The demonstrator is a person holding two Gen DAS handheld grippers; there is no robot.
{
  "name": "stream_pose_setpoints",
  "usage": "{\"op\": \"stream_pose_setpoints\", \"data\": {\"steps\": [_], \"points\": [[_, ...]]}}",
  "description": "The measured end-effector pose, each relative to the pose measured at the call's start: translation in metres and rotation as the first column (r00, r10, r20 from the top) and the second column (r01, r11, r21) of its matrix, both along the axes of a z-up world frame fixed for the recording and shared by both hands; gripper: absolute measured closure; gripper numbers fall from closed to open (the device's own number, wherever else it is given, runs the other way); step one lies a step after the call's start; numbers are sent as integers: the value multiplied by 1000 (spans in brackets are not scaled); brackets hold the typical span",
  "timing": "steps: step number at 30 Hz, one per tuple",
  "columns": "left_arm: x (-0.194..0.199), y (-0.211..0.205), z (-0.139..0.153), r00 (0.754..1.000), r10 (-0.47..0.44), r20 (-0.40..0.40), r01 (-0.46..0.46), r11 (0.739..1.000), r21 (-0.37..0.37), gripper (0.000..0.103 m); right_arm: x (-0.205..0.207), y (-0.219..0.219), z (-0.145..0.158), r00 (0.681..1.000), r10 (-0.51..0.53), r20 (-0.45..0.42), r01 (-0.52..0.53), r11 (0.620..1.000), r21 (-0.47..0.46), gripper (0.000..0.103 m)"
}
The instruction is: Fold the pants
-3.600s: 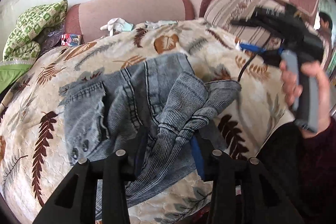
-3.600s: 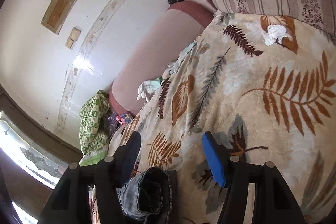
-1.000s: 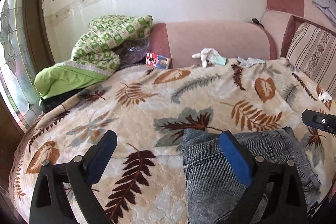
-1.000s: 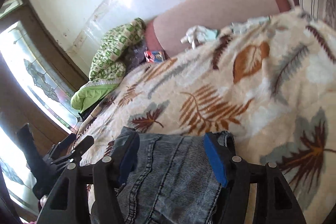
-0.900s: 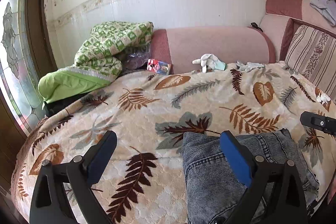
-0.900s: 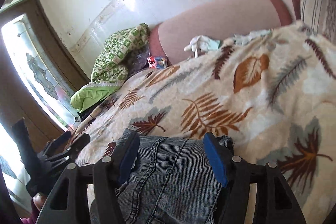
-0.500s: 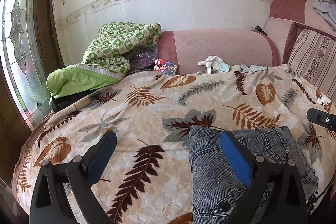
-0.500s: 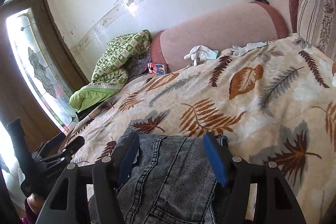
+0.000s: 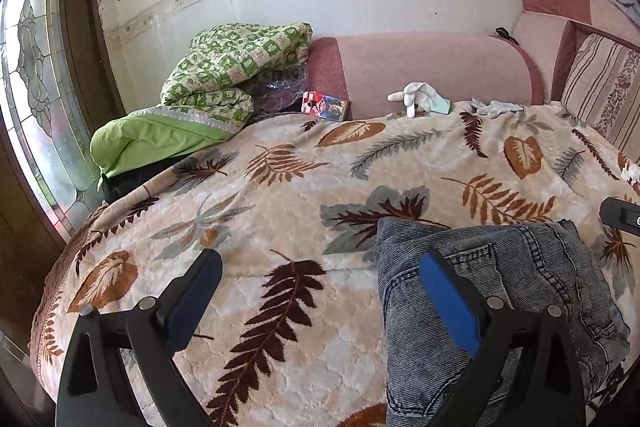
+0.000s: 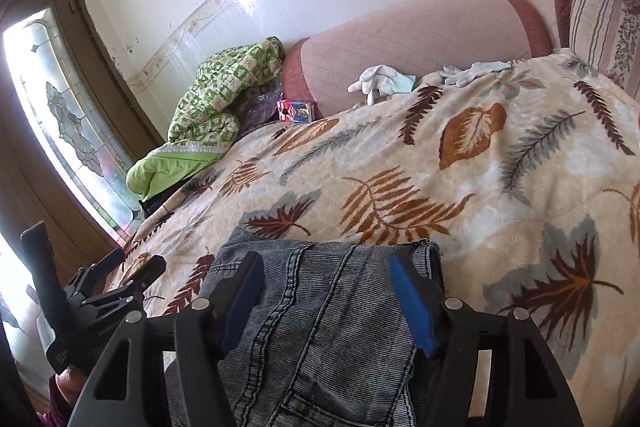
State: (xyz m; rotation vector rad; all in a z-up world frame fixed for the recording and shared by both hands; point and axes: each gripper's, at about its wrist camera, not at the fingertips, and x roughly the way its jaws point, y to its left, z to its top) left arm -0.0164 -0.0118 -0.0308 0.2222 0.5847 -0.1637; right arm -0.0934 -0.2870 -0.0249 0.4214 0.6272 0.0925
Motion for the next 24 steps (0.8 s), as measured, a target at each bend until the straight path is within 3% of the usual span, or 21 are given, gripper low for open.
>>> {"op": "stream_pose_setpoints", "data": {"steps": [24], "points": [[3,5,-2,999,33,-8,-33,999,2,4,-3,4,2,1000,6,15,-6,1000,-24,34]]}}
